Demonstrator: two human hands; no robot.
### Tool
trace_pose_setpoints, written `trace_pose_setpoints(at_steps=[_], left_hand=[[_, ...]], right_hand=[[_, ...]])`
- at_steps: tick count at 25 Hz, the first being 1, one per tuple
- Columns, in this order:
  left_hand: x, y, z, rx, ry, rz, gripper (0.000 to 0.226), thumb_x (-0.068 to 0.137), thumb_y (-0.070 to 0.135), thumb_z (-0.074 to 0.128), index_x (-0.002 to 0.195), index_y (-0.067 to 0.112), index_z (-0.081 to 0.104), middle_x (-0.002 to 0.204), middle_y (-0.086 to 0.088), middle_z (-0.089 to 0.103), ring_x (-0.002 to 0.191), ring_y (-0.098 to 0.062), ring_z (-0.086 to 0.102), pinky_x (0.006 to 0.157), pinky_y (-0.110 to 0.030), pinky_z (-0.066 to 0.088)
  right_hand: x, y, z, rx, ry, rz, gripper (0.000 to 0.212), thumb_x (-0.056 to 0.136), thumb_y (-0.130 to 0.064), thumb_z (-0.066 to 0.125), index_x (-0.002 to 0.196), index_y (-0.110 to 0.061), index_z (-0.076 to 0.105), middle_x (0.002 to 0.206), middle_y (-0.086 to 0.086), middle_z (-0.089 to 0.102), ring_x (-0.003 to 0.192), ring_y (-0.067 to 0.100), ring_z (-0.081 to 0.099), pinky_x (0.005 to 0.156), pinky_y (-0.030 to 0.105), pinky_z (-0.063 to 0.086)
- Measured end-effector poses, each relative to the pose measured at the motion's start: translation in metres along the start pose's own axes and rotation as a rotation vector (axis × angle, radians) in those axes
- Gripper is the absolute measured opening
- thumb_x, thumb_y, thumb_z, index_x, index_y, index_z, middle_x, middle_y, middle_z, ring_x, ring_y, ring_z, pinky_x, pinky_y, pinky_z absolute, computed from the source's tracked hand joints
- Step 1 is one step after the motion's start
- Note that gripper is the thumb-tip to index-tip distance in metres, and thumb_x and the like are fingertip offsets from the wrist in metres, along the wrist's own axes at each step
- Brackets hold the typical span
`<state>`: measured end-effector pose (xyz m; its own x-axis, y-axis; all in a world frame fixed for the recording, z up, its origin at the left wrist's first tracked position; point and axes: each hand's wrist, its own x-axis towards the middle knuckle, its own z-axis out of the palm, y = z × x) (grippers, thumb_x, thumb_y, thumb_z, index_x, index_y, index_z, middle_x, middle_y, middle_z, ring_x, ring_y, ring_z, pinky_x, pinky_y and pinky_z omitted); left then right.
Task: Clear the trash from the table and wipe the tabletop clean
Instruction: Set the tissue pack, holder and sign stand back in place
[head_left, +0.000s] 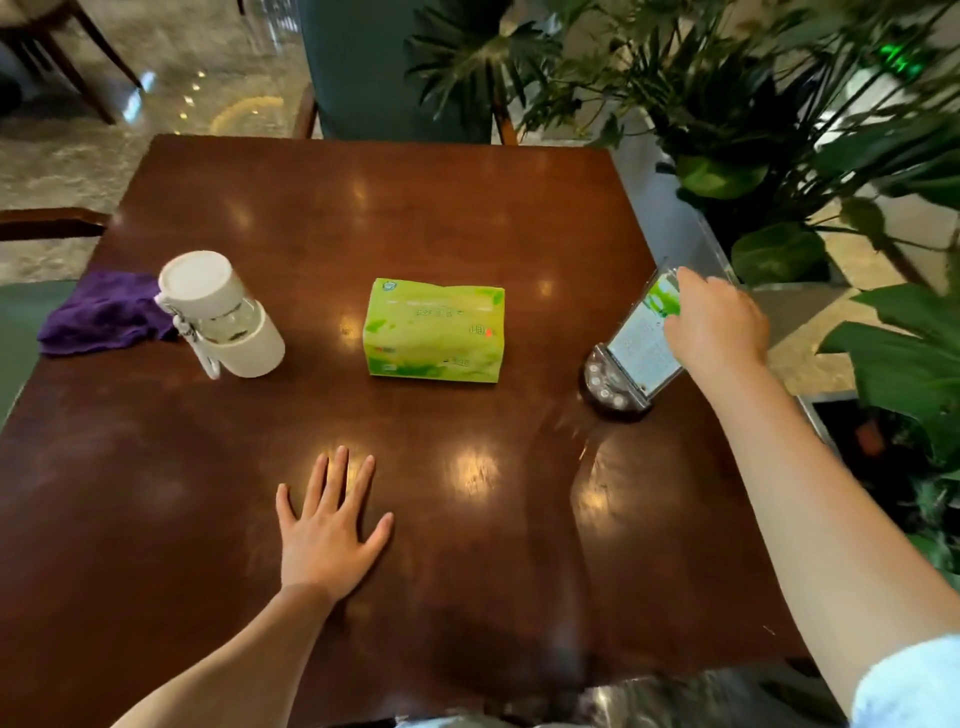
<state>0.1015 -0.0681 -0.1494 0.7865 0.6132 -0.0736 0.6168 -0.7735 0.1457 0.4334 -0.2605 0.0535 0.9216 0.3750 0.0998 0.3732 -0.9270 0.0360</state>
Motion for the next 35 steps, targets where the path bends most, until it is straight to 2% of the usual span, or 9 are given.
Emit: trace_pose_setpoints(at_steps=[3, 7, 10, 17, 21, 25, 28, 32, 35], left_hand=[[-0.001, 0.000, 0.001, -0.004, 0.002, -0.002, 0.073, 0.081, 0.068, 0.024, 0.147, 0.038, 0.019, 0.157, 0.002, 0.012, 0.145, -0.017, 0.003, 0.110, -0.058, 0.005], [0.000, -0.002, 0.002, -0.010, 0.002, -0.004, 0.073, 0.082, 0.068, 0.024, 0.147, 0.039, 0.016, 0.157, 0.003, 0.010, 0.145, -0.017, 0.002, 0.111, -0.058, 0.004], [0.000, -0.001, 0.002, -0.008, 0.007, -0.009, 0.072, 0.081, 0.067, 0.027, 0.147, 0.038, 0.019, 0.157, 0.002, 0.015, 0.145, -0.018, 0.005, 0.110, -0.058, 0.006], [-0.002, -0.001, -0.001, -0.017, -0.009, 0.000, 0.072, 0.082, 0.065, 0.033, 0.147, 0.037, 0.022, 0.156, 0.000, 0.019, 0.145, -0.019, 0.007, 0.109, -0.057, 0.004], [-0.002, -0.001, -0.003, -0.034, -0.010, -0.001, 0.072, 0.081, 0.065, 0.038, 0.146, 0.037, 0.024, 0.156, 0.000, 0.021, 0.144, -0.019, 0.008, 0.109, -0.056, 0.001], [-0.001, -0.002, -0.003, -0.066, -0.016, 0.004, 0.073, 0.080, 0.064, 0.042, 0.146, 0.036, 0.026, 0.156, 0.000, 0.021, 0.144, -0.020, 0.012, 0.109, -0.058, 0.005], [-0.001, -0.002, -0.003, -0.076, -0.015, 0.004, 0.075, 0.078, 0.064, 0.046, 0.145, 0.036, 0.028, 0.155, -0.001, 0.022, 0.144, -0.021, 0.012, 0.108, -0.060, 0.008], [0.000, -0.002, -0.004, -0.080, -0.030, 0.007, 0.075, 0.077, 0.065, 0.048, 0.144, 0.036, 0.032, 0.155, -0.001, 0.025, 0.143, -0.021, 0.012, 0.107, -0.060, 0.010], [0.001, -0.002, -0.006, -0.085, -0.042, 0.006, 0.075, 0.076, 0.065, 0.049, 0.143, 0.035, 0.034, 0.154, -0.003, 0.027, 0.143, -0.022, 0.015, 0.106, -0.060, 0.012]], right_hand=[[0.006, 0.008, 0.001, 0.120, 0.095, -0.014, 0.027, 0.082, 0.009, 0.047, 0.104, -0.003, 0.058, 0.098, 0.024, 0.062, 0.089, 0.044, 0.056, 0.073, 0.047, 0.049], [-0.008, -0.001, -0.016, 0.217, 0.050, -0.185, 0.025, 0.085, 0.002, 0.052, 0.098, -0.017, 0.063, 0.090, 0.016, 0.068, 0.082, 0.039, 0.059, 0.068, 0.045, 0.053], [-0.026, -0.020, -0.043, 0.168, 0.026, -0.369, 0.026, 0.085, -0.002, 0.055, 0.099, -0.023, 0.064, 0.090, 0.007, 0.069, 0.082, 0.032, 0.060, 0.067, 0.036, 0.047], [-0.047, -0.113, -0.087, 0.533, -0.073, -0.650, 0.028, 0.081, -0.007, 0.060, 0.097, -0.028, 0.068, 0.096, -0.004, 0.071, 0.091, 0.018, 0.062, 0.079, 0.039, 0.053], [-0.042, -0.187, -0.079, 0.691, 0.030, -0.794, 0.029, 0.081, -0.004, 0.060, 0.100, -0.024, 0.069, 0.096, -0.002, 0.072, 0.089, 0.018, 0.065, 0.075, 0.040, 0.055], [-0.016, -0.254, -0.067, 0.702, 0.071, -0.841, 0.030, 0.080, -0.005, 0.058, 0.103, -0.022, 0.069, 0.099, 0.000, 0.072, 0.092, 0.022, 0.065, 0.077, 0.041, 0.054], [-0.003, -0.287, -0.069, 0.666, 0.038, -0.838, 0.030, 0.083, -0.007, 0.058, 0.106, -0.023, 0.069, 0.104, -0.002, 0.071, 0.098, 0.019, 0.063, 0.084, 0.034, 0.051], [0.005, -0.303, -0.082, 0.665, 0.028, -0.917, 0.031, 0.082, -0.005, 0.059, 0.106, -0.023, 0.069, 0.106, -0.005, 0.070, 0.098, 0.012, 0.062, 0.082, 0.024, 0.046], [0.012, -0.303, -0.080, 0.690, 0.036, -0.941, 0.030, 0.081, -0.006, 0.061, 0.104, -0.022, 0.070, 0.103, -0.004, 0.071, 0.095, 0.012, 0.063, 0.083, 0.028, 0.049]])
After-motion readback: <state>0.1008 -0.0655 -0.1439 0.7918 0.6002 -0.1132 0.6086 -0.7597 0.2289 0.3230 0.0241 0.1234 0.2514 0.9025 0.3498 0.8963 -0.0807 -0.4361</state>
